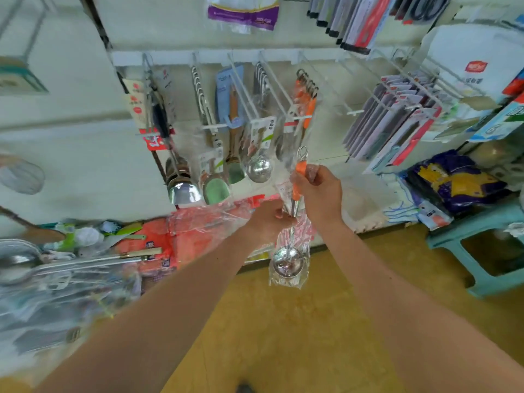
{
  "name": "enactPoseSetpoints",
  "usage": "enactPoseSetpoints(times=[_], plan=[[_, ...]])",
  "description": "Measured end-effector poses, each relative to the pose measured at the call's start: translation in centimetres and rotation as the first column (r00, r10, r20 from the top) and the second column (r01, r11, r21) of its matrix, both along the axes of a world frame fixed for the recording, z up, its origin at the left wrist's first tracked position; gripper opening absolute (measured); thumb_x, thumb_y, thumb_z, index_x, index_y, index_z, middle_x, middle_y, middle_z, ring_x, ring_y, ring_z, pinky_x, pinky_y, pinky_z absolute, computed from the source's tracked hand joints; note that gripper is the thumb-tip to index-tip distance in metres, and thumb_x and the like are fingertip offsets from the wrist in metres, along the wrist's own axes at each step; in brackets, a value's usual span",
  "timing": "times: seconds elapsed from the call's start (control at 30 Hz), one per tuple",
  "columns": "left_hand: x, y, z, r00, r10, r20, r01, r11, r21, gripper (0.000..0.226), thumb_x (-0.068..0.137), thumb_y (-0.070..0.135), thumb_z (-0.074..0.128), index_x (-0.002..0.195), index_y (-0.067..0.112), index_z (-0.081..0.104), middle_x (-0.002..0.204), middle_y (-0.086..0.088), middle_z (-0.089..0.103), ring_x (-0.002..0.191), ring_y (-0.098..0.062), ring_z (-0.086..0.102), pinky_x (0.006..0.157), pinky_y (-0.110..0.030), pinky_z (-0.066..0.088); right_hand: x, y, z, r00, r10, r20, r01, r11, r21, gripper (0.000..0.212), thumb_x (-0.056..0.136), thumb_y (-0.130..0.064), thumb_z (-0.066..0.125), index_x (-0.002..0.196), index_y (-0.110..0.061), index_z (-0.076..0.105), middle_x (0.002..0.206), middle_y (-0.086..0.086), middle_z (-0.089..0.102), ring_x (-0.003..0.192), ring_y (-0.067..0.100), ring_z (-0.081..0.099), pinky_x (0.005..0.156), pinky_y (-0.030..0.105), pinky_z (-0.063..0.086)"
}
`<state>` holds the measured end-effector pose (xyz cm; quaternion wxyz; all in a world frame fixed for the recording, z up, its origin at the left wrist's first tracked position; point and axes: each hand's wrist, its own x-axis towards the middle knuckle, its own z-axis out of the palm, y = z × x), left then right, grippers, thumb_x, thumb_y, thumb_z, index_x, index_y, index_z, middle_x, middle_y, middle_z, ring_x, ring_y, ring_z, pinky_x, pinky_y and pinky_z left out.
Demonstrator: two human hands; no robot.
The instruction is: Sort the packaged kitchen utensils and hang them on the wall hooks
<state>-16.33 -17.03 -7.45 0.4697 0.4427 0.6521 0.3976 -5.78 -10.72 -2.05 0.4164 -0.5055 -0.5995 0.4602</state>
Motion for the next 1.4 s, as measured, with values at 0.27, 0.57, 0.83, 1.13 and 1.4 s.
enactPoseSetpoints(times=[0.27, 0.57, 0.83, 1.13, 1.4], plan=[[-15.0, -16.5, -0.5, 0.951, 0.275, -0.143, -0.292, 0.950, -0.115, 0.023, 0.085, 0.018, 0.073, 0.073, 0.015, 0.054, 0.083, -0.006, 0.057, 0.077, -0.020, 0.055, 0.071, -0.033, 0.048, -17.7, -13.9, -1.1, 0.944, 0.326, 0.056, -0.324, 0.945, -0.040, 0.025, 0.083, -0.019, 0.074, 0.075, -0.003, 0.056, 0.069, 0.005, 0.056, 0.061, 0.011, 0.048, 0.056, 0.019, 0.038], [-29.7, -45.8, -3.3, 0.656, 0.747, -0.108, -0.752, 0.636, -0.174, 0.026, 0.079, 0.016, 0.077, 0.070, 0.013, 0.053, 0.078, -0.013, 0.057, 0.075, -0.021, 0.055, 0.075, -0.044, 0.051, -37.4, -39.9, -3.6, 0.643, 0.761, 0.082, -0.763, 0.647, -0.018, 0.023, 0.085, -0.017, 0.073, 0.087, 0.003, 0.060, 0.077, 0.011, 0.065, 0.062, 0.005, 0.053, 0.058, 0.021, 0.042], [-30.2, -75.1, -8.5, 0.230, 0.973, -0.032, -0.930, 0.209, -0.303, 0.038, 0.081, 0.002, 0.074, 0.063, 0.017, 0.044, 0.077, -0.015, 0.059, 0.081, -0.022, 0.051, 0.071, -0.036, 0.043, -43.7, -69.5, -9.9, 0.246, 0.962, 0.118, -0.962, 0.257, -0.087, 0.027, 0.084, -0.020, 0.074, 0.086, 0.003, 0.061, 0.077, 0.013, 0.067, 0.069, 0.023, 0.063, 0.062, 0.029, 0.047], [-22.2, -99.2, -18.1, -0.074, 0.997, 0.021, -0.874, -0.055, -0.483, 0.034, 0.083, 0.009, 0.076, 0.064, 0.015, 0.048, 0.069, -0.004, 0.052, 0.074, -0.020, 0.057, 0.060, -0.029, 0.050, -40.7, -95.5, -21.5, -0.072, 0.985, 0.159, -0.977, -0.037, -0.209, 0.025, 0.082, -0.022, 0.076, 0.082, 0.001, 0.063, 0.079, 0.004, 0.069, 0.071, 0.021, 0.062, 0.063, 0.029, 0.046], [-13.8, -107.3, -29.7, -0.235, 0.968, 0.088, -0.768, -0.130, -0.627, 0.020, 0.088, 0.013, 0.071, 0.076, 0.012, 0.056, 0.084, -0.010, 0.062, 0.081, -0.020, 0.062, 0.077, -0.035, 0.060, -34.5, -105.3, -34.3, -0.271, 0.936, 0.224, -0.900, -0.164, -0.404, 0.023, 0.084, -0.023, 0.075, 0.085, -0.003, 0.064, 0.081, -0.002, 0.069, 0.073, 0.017, 0.063, 0.068, 0.034, 0.052]])
